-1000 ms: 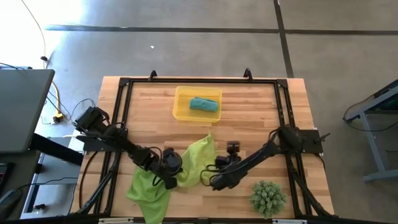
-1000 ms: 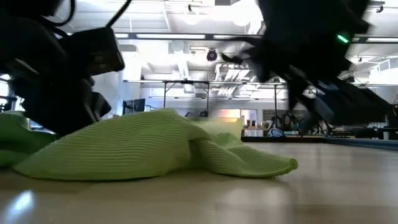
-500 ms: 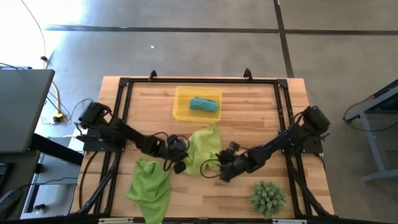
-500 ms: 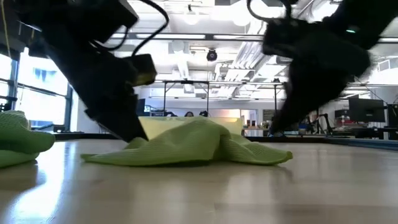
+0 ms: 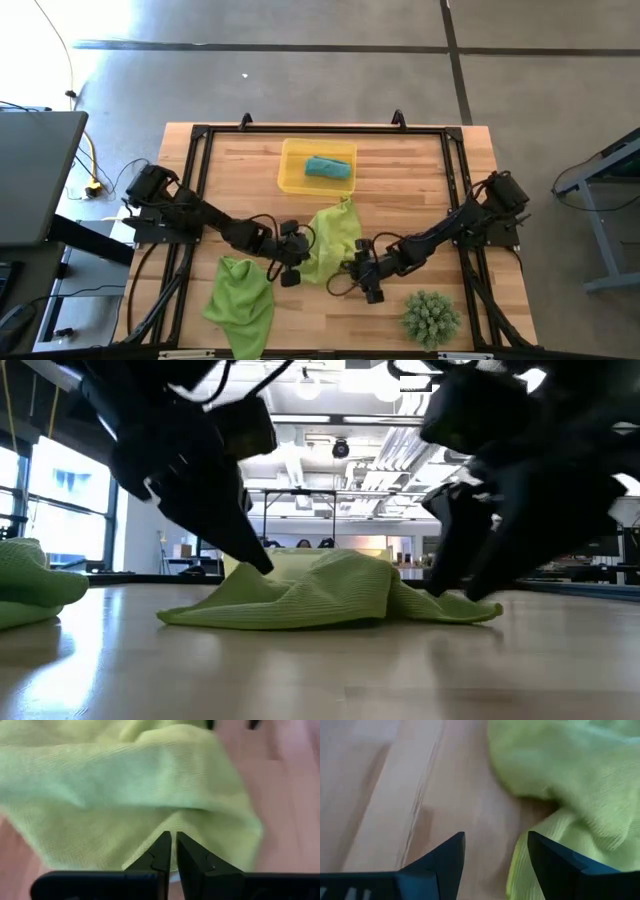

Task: Roll microfiber towels into tight, uniform cylinder then place into a basket
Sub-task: Roll the light green microfiber towel

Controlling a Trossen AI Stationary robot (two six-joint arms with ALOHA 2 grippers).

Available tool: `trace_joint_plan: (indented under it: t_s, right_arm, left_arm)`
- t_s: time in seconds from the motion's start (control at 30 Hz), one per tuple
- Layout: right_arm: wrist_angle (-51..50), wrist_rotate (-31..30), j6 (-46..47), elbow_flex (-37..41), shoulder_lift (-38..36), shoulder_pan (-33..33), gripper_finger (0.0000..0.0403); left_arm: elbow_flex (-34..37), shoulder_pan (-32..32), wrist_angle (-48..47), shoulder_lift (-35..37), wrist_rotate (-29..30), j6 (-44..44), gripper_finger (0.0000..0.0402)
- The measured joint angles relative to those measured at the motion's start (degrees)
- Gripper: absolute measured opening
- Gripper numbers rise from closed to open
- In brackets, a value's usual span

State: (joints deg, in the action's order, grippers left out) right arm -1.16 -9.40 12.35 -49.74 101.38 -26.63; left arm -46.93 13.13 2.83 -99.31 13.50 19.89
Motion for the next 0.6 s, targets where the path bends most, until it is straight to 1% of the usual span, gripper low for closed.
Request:
trace_joint_plan:
  t_s: [0.13, 0.3, 0.4, 0.6]
  right_arm:
    - [-2.4, 0.0, -4.8, 0.0, 0.0, -0.8, 0.0208]
    - [-6.7, -0.9, -5.0, 0.0, 0.0, -1.1, 0.0208]
    - [-9.1, -2.3, -4.7, -0.2, -0.1, -1.2, 0.0208]
    - [-10.3, -3.1, -2.4, -0.2, -0.1, -1.0, 0.0208]
  left_arm:
    - [-2.9, 2.2, -5.0, 0.0, 0.0, -0.2, 0.0019]
    - [-7.0, 5.1, -12.2, 0.5, 0.0, -0.2, 0.0019]
    - [-8.4, 6.7, -13.2, 0.5, 0.0, -0.2, 0.0019]
    - [-9.9, 9.5, -13.0, 0.5, 0.0, 0.7, 0.0019]
